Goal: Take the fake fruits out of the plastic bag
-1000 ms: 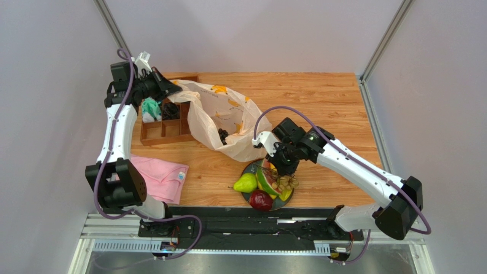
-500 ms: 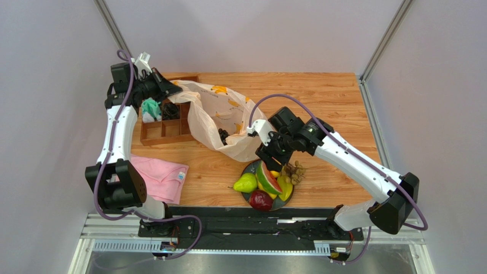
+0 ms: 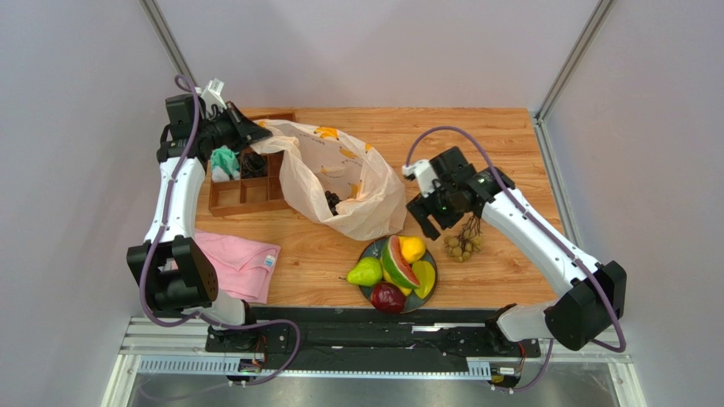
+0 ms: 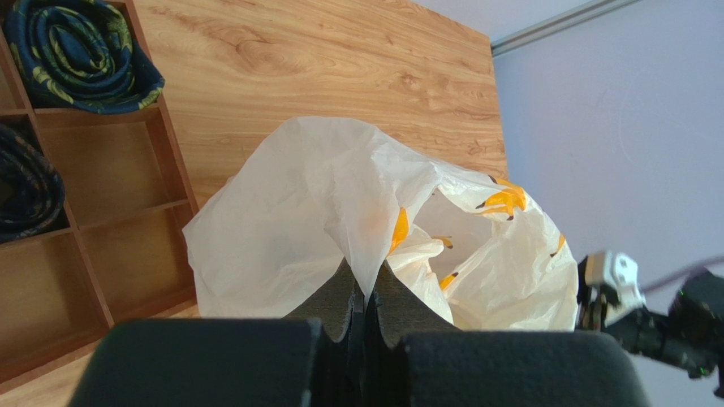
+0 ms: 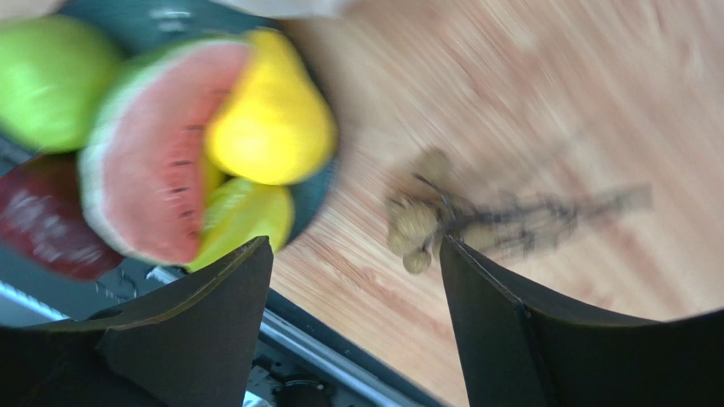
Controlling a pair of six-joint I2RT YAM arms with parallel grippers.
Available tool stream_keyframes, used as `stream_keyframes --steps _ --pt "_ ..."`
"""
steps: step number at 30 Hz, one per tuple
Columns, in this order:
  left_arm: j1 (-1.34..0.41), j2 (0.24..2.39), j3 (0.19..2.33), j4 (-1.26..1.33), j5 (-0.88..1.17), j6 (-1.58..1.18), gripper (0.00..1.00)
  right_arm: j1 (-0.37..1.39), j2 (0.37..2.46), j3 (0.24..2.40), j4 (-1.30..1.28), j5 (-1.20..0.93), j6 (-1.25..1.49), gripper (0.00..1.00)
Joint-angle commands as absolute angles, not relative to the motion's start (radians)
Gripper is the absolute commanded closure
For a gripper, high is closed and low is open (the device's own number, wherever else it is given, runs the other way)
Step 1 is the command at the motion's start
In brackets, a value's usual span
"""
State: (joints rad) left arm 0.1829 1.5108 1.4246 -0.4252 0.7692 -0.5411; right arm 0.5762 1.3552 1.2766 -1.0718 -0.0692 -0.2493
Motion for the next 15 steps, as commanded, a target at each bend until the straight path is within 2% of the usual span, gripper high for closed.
stream_keyframes --steps 1,4,8,10,11,12,15 --pt "0.176 1.465 1.407 -0.388 0.788 -0.551 1.00 0.323 1.361 1.238 -1.083 -0.046 -0.092 0.22" --pt "0.178 1.460 1.396 -0.385 0.785 -0.543 1.00 0.177 1.399 1.213 -1.086 -0.092 -0.040 0.22" --pt "0.178 1.454 1.387 -0.399 0.778 -0.526 1.00 0.089 1.465 1.193 -1.043 -0.208 -0.038 0.19" --pt "0.178 1.453 1.385 -0.402 0.769 -0.515 1.00 0.083 1.508 1.193 -0.999 -0.232 -0.055 0.13" --pt "0.179 1.454 1.382 -0.409 0.765 -0.509 1.00 0.083 1.525 1.195 -0.985 -0.271 -0.069 0.04" --pt "0.179 1.454 1.382 -0.413 0.761 -0.503 1.00 0.084 1.569 1.203 -0.971 -0.278 -0.078 0.00" --pt "0.178 1.453 1.379 -0.431 0.749 -0.482 1.00 0.081 1.658 1.219 -0.919 -0.226 -0.084 0.00"
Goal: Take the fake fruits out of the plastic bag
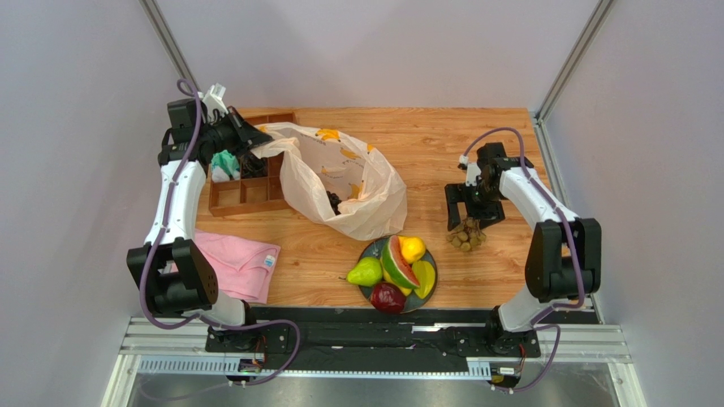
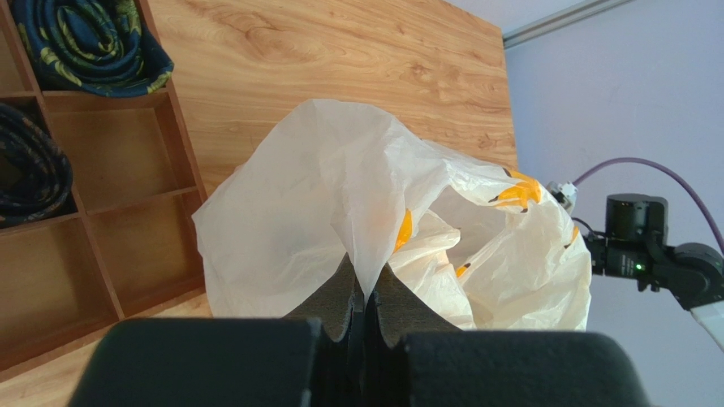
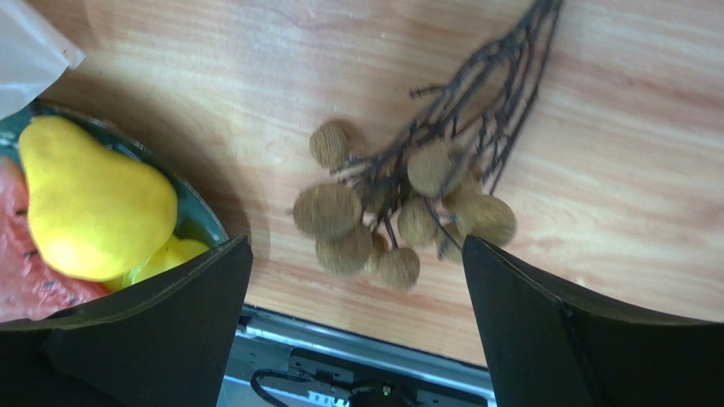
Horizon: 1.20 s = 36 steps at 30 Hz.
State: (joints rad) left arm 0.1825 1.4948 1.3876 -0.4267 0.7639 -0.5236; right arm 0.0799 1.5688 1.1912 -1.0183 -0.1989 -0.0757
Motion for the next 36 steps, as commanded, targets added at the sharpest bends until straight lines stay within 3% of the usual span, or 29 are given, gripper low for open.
stream_keyframes --steps 1,7,10,11,14,15,20,26,30,36 --pt "0.178 1.451 1.378 -0.437 0.743 -0.471 1.00 0.080 1.679 1.236 -0.907 -0.210 -0.084 0.00" --pt "0.178 1.431 1.364 -0.456 0.726 -0.443 1.00 0.043 1.833 1.288 -0.914 -0.138 -0.081 0.03" --pt "0.178 1.417 1.359 -0.462 0.716 -0.431 1.00 0.040 1.838 1.305 -0.936 -0.132 -0.117 0.28" --pt "0.179 1.414 1.359 -0.462 0.716 -0.430 1.00 0.040 1.827 1.324 -0.948 -0.150 -0.124 0.49" --pt "0.179 1.408 1.355 -0.456 0.718 -0.433 1.00 0.051 1.749 1.360 -1.006 -0.202 -0.159 0.82" --pt "0.179 1.408 1.350 -0.451 0.721 -0.439 1.00 0.069 1.723 1.371 -1.040 -0.215 -0.167 0.85" --pt "0.179 1.427 1.351 -0.416 0.739 -0.462 1.00 0.230 1.547 1.420 -1.167 -0.337 -0.216 0.89" --pt "0.181 1.494 1.420 -0.403 0.752 -0.505 1.00 0.615 1.359 1.401 -1.207 -0.391 -0.252 0.89" --pt "0.179 1.528 1.474 -0.419 0.781 -0.518 1.00 0.819 1.361 1.428 -1.253 -0.364 -0.317 0.87" --pt "0.181 1.532 1.465 -0.402 0.815 -0.546 1.00 0.911 1.471 1.508 -1.377 -0.408 -0.365 0.87"
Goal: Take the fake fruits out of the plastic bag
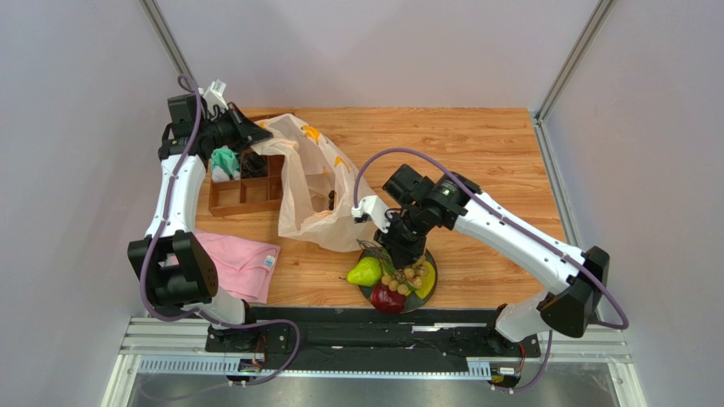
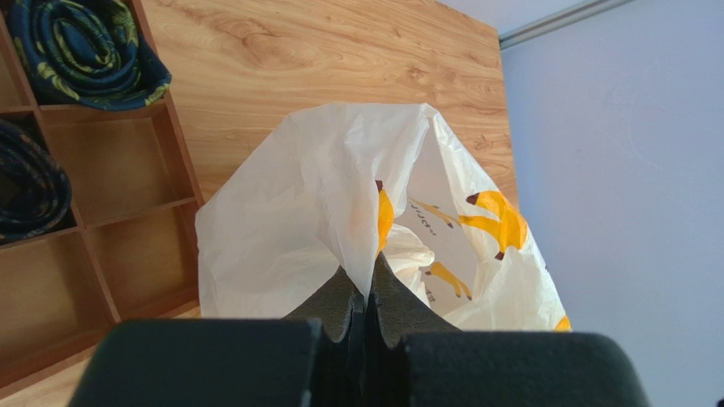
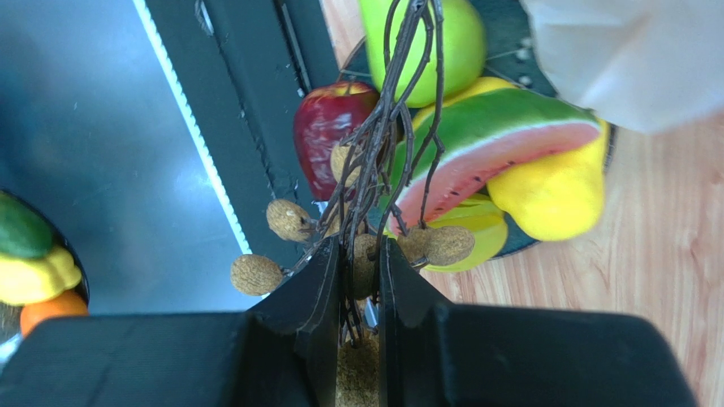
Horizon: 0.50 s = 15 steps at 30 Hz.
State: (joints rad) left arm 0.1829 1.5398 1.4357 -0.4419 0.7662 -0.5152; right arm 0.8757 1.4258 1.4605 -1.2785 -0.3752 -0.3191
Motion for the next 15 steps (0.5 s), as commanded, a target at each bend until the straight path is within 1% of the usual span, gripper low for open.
stream_keyframes --steps 1,6,9,10,12,13,15 --pt "0.179 1.531 1.454 -0.399 0.818 -0.548 1.00 0.916 1.480 1.503 -1.374 -0.417 -0.361 0.87" --pt "0.179 1.505 1.410 -0.350 0.819 -0.577 1.00 0.927 1.555 1.528 -1.322 -0.390 -0.289 0.82" --pt "0.179 1.494 1.410 -0.356 0.827 -0.577 1.00 0.927 1.604 1.572 -1.312 -0.371 -0.265 0.77" --pt "0.179 1.485 1.408 -0.356 0.827 -0.575 1.00 0.925 1.618 1.580 -1.309 -0.365 -0.250 0.69" --pt "0.179 1.474 1.399 -0.356 0.827 -0.566 1.00 0.928 1.650 1.597 -1.301 -0.357 -0.239 0.62" --pt "0.181 1.467 1.396 -0.354 0.827 -0.565 1.00 0.930 1.658 1.598 -1.299 -0.344 -0.235 0.54" --pt "0.179 1.462 1.385 -0.353 0.827 -0.557 1.00 0.931 1.675 1.600 -1.302 -0.327 -0.232 0.47"
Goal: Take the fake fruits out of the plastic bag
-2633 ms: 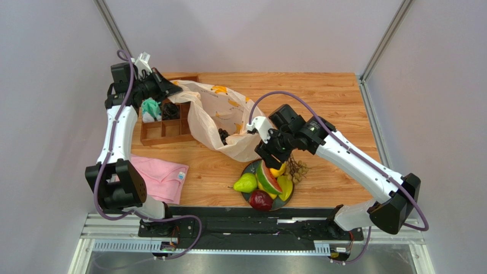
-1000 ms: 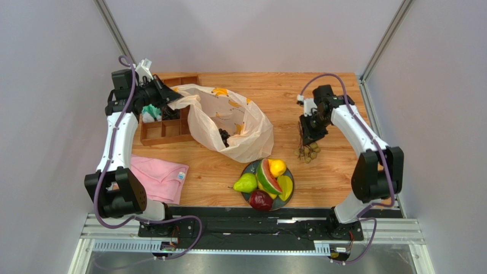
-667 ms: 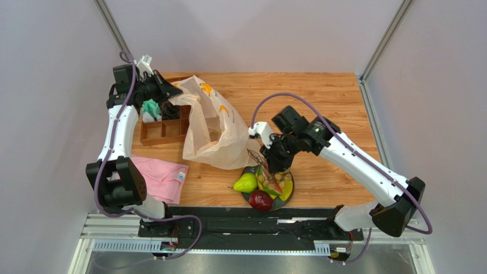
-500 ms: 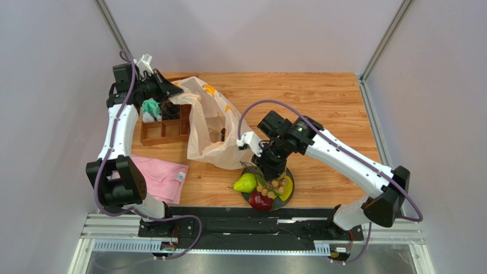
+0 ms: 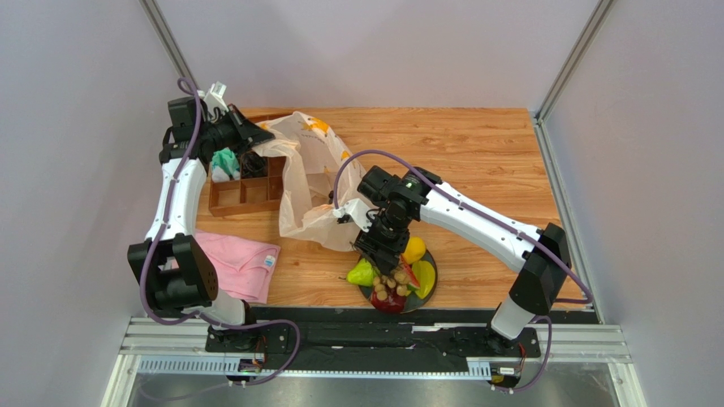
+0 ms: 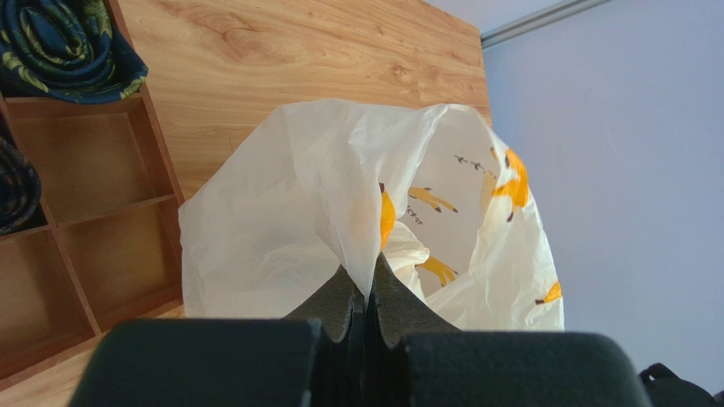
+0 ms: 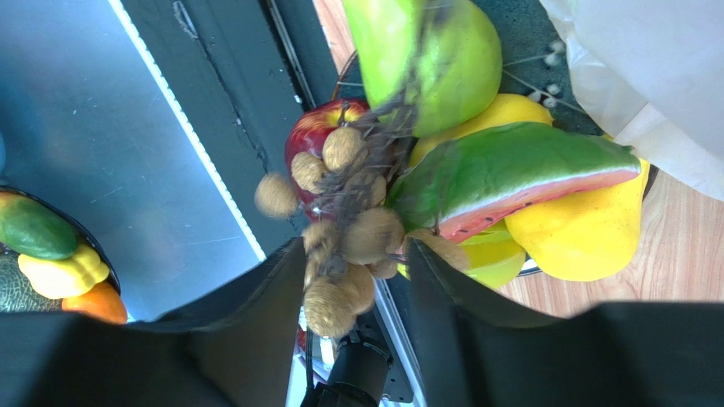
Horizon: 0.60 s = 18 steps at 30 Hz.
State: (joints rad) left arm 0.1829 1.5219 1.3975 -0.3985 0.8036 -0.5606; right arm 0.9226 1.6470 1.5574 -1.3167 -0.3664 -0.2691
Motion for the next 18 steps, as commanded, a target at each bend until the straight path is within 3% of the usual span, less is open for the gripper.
stream_keyframes --steps 1,9,12,13,16,18 --pt "0.181 1.457 1.382 -0.353 0.828 -0.557 1.00 0.931 1.677 1.597 -1.302 -0.312 -0.232 0.39" --pt "0.179 1.463 1.371 -0.322 0.839 -0.586 1.00 0.931 1.634 1.591 -1.318 -0.264 -0.242 0.30" --pt "0.179 1.470 1.394 -0.310 0.838 -0.588 1.00 0.930 1.614 1.650 -1.334 -0.262 -0.270 0.23" --pt "0.179 1.474 1.402 -0.307 0.835 -0.589 1.00 0.931 1.611 1.675 -1.341 -0.270 -0.275 0.13" --pt "0.179 1.494 1.437 -0.302 0.851 -0.597 1.00 0.930 1.595 1.785 -1.373 -0.323 -0.328 0.03" --pt "0.179 1.506 1.457 -0.299 0.876 -0.607 1.00 0.928 1.586 1.895 -1.381 -0.363 -0.363 0.02"
